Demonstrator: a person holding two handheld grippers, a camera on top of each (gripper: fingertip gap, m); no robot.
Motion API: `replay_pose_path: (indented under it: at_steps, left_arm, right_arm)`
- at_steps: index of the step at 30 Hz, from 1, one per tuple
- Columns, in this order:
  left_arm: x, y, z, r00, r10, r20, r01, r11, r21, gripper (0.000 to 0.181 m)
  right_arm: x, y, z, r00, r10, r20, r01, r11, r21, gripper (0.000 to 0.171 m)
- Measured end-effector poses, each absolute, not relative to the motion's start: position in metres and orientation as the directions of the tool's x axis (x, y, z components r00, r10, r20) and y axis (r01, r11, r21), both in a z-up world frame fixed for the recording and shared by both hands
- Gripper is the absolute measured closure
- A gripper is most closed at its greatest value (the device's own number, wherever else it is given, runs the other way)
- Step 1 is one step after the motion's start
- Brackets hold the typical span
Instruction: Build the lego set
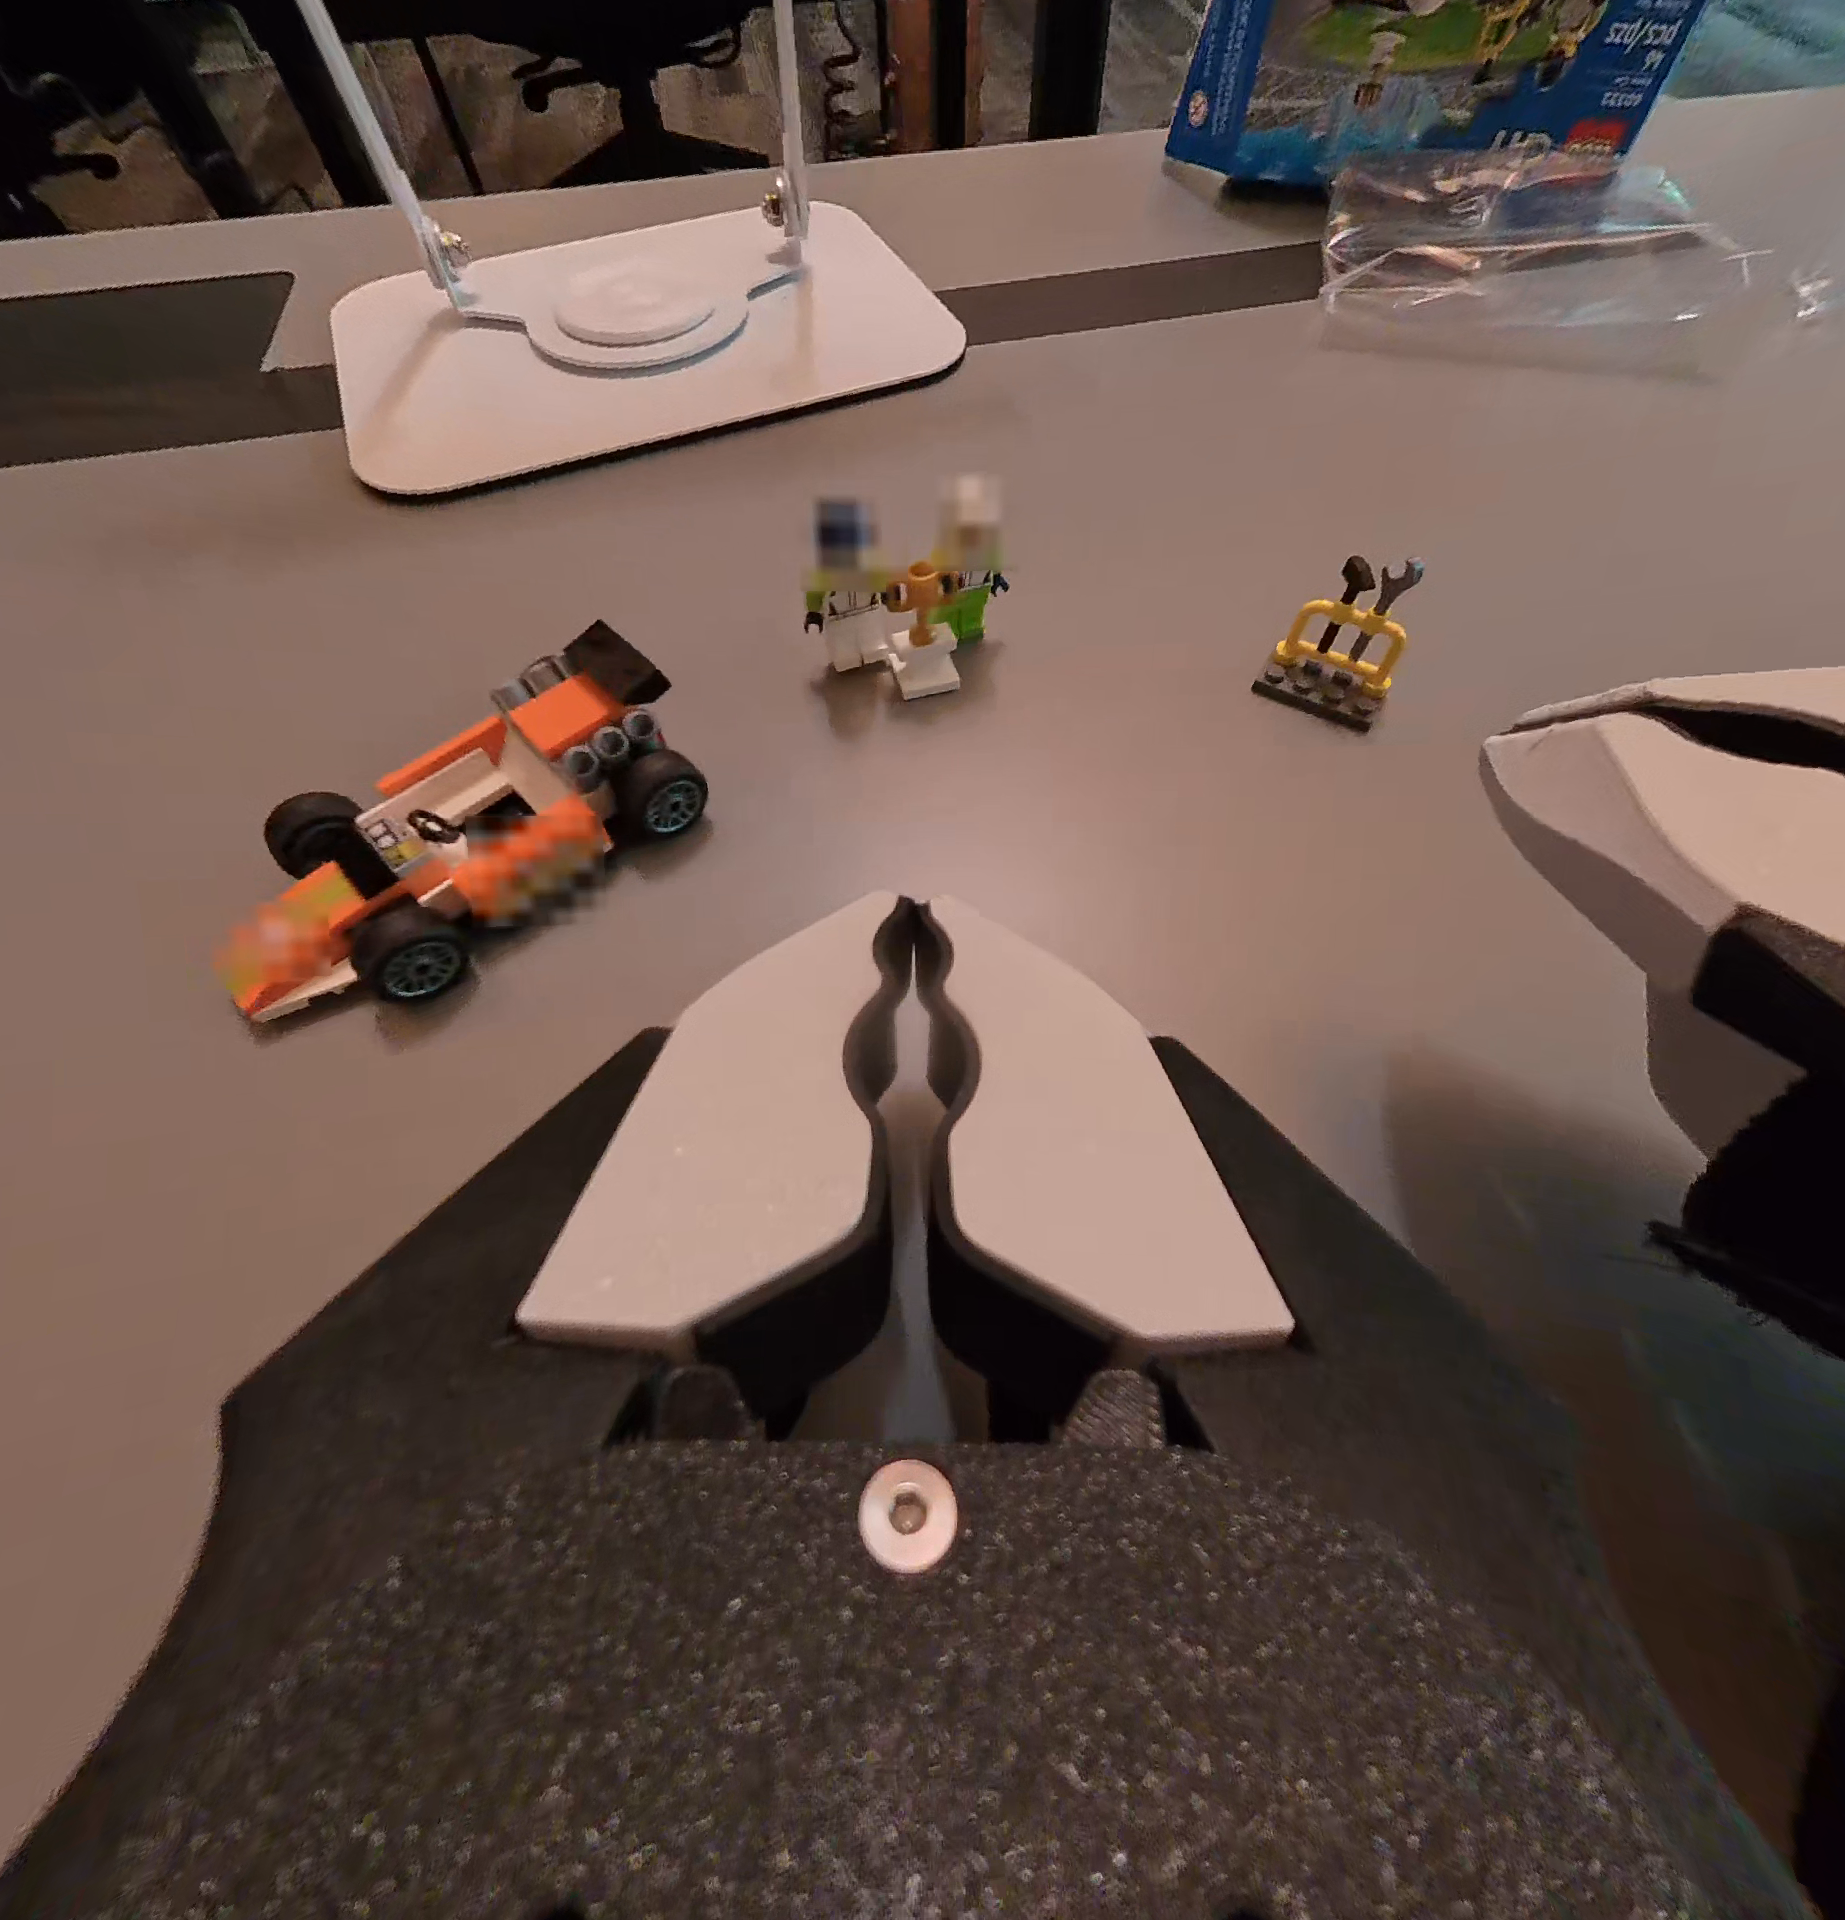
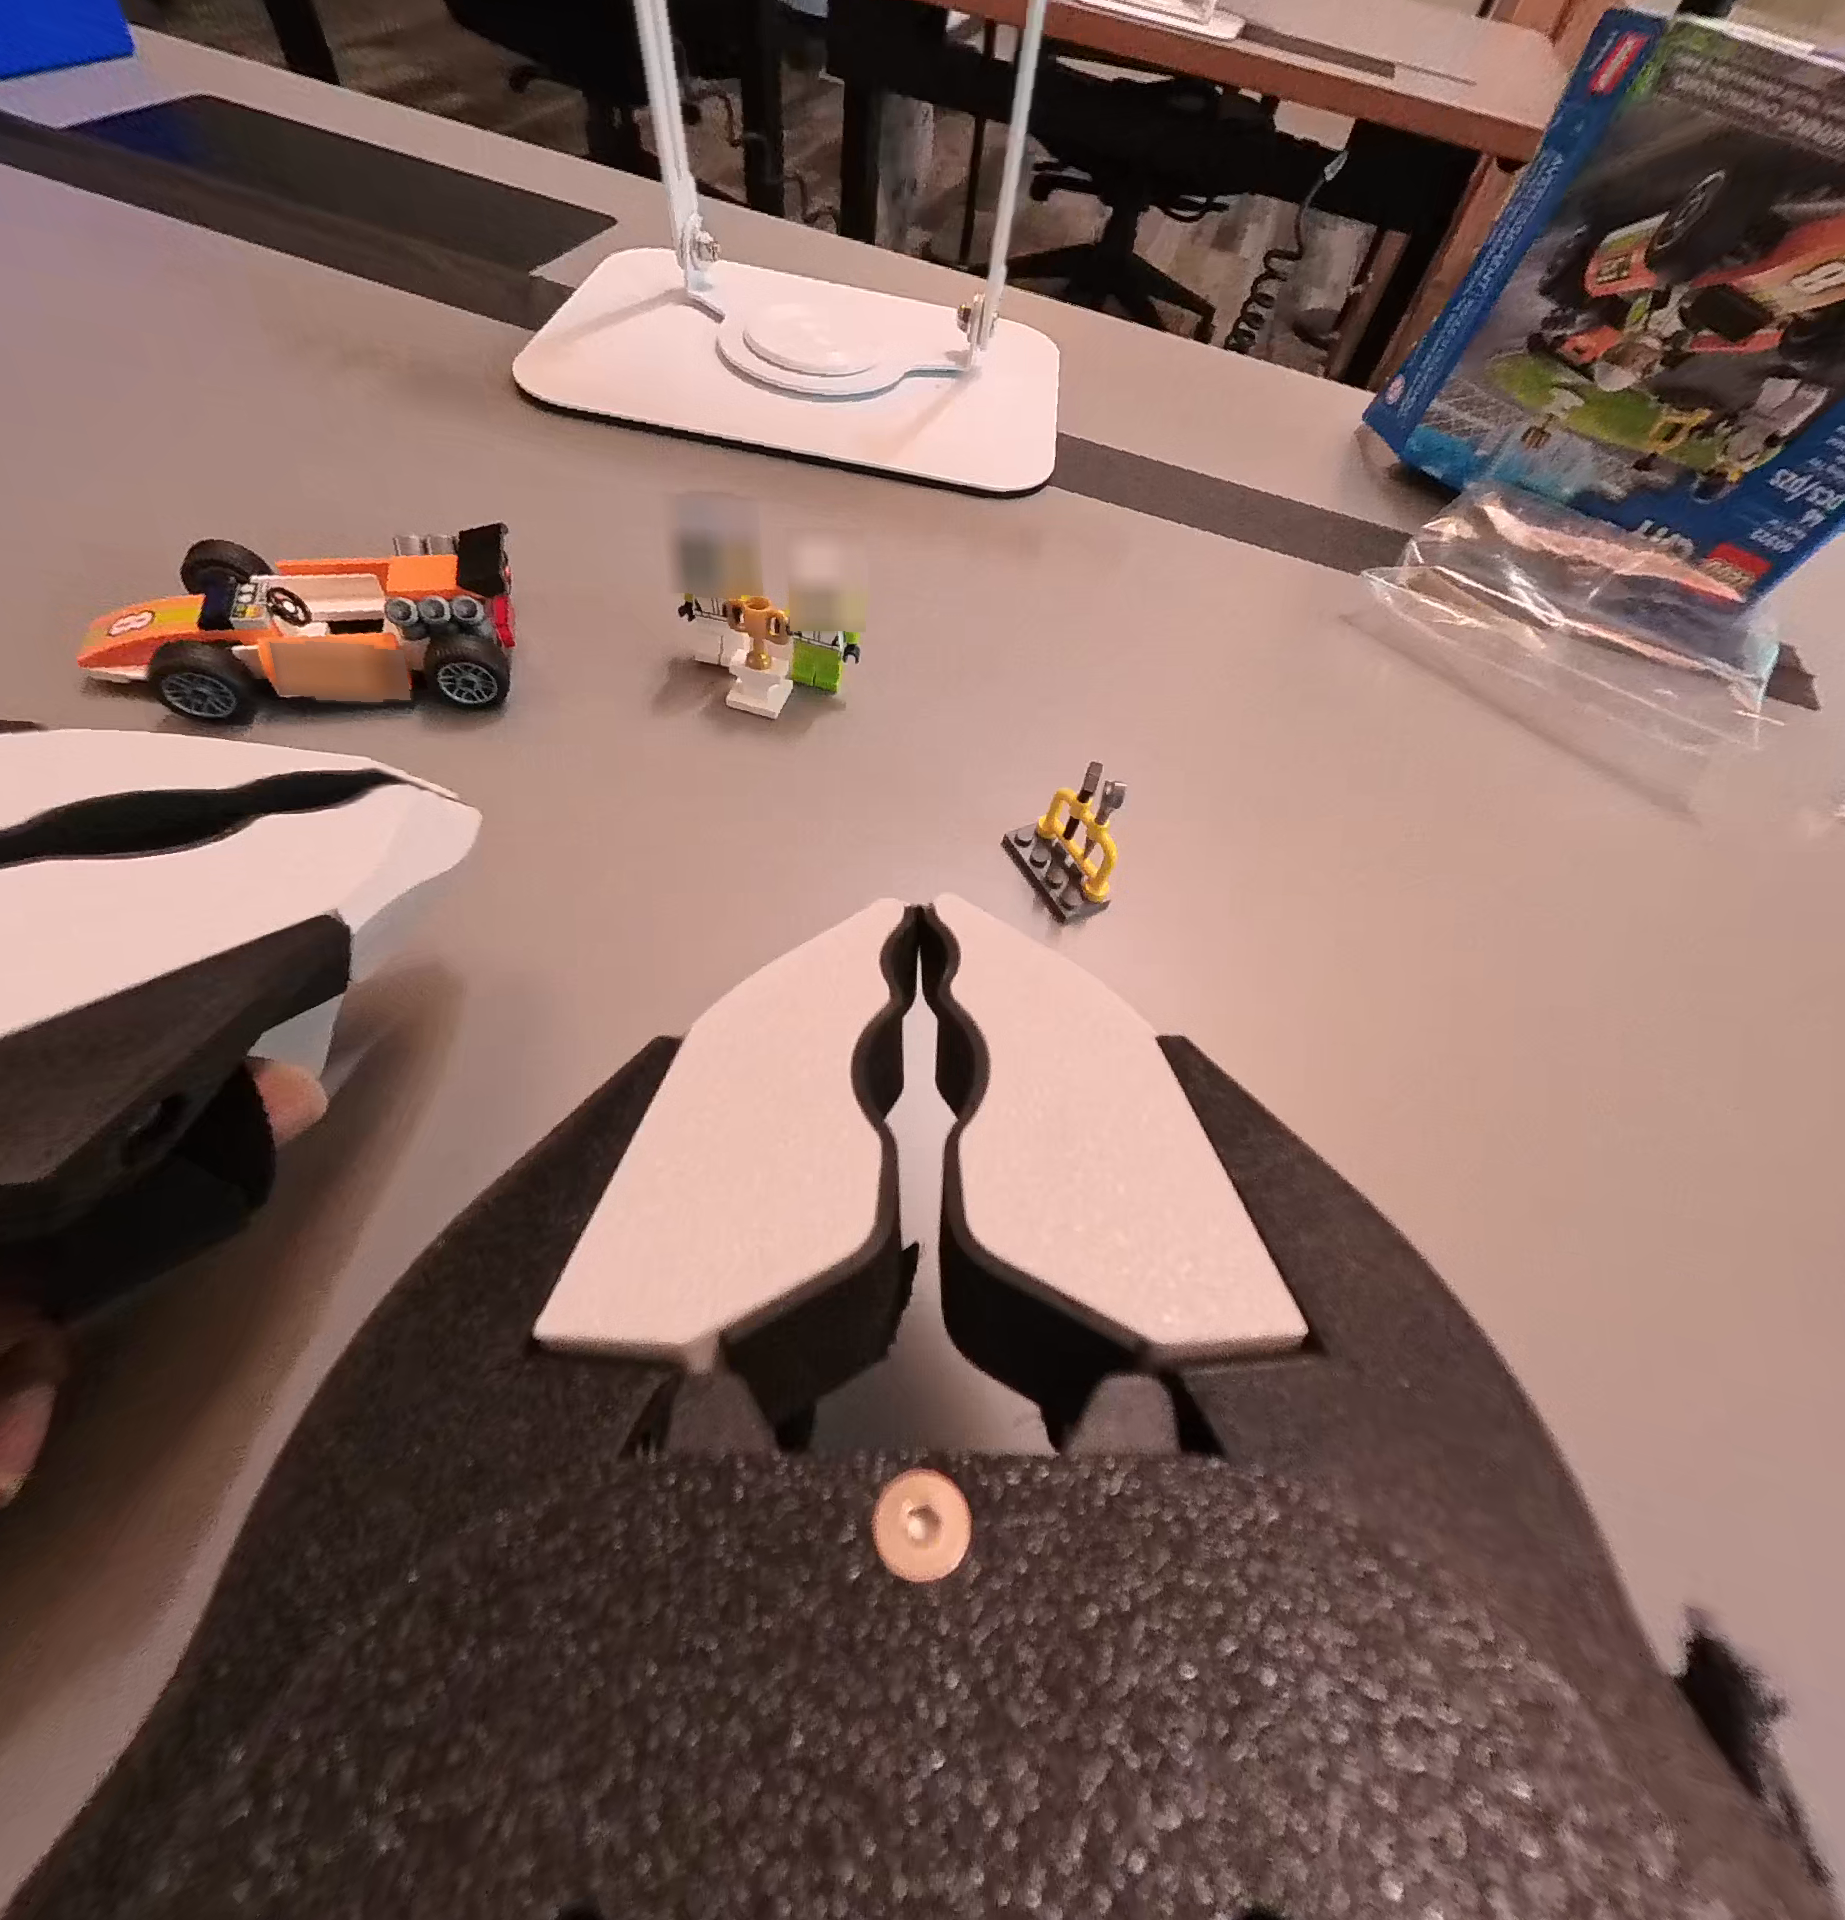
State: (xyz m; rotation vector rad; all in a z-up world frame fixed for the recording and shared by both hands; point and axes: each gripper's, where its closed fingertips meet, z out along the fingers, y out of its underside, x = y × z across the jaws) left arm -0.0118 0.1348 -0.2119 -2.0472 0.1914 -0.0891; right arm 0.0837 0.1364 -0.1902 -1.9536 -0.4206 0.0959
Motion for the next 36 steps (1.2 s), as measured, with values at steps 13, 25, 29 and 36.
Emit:
replay_pose_path:
  at_steps: [13,25,29,36]
  left_arm:
    - [-0.019,0.143,-0.204,0.982,-0.183,0.033,-0.050,-0.434,-0.899,0.181]
    - [-0.052,0.220,-0.100,0.982,-0.183,-0.042,-0.093,-0.281,-0.955,0.181]
    - [-0.042,0.259,-0.057,0.975,-0.212,-0.064,-0.113,-0.230,-0.967,0.181]
    - [-0.037,0.328,-0.031,0.972,-0.224,-0.072,-0.121,-0.211,-0.970,0.181]
  right_arm:
    - [0.079,0.145,-0.183,0.933,0.343,0.110,0.229,-0.327,-0.917,0.171]
    - [0.054,0.217,-0.079,0.936,0.324,0.137,0.190,-0.139,-0.972,0.171]
    - [0.049,0.255,-0.035,0.943,0.297,0.151,0.179,-0.070,-0.981,0.171]
    - [0.057,0.324,-0.001,0.952,0.254,0.169,0.186,-0.044,-0.982,0.171]
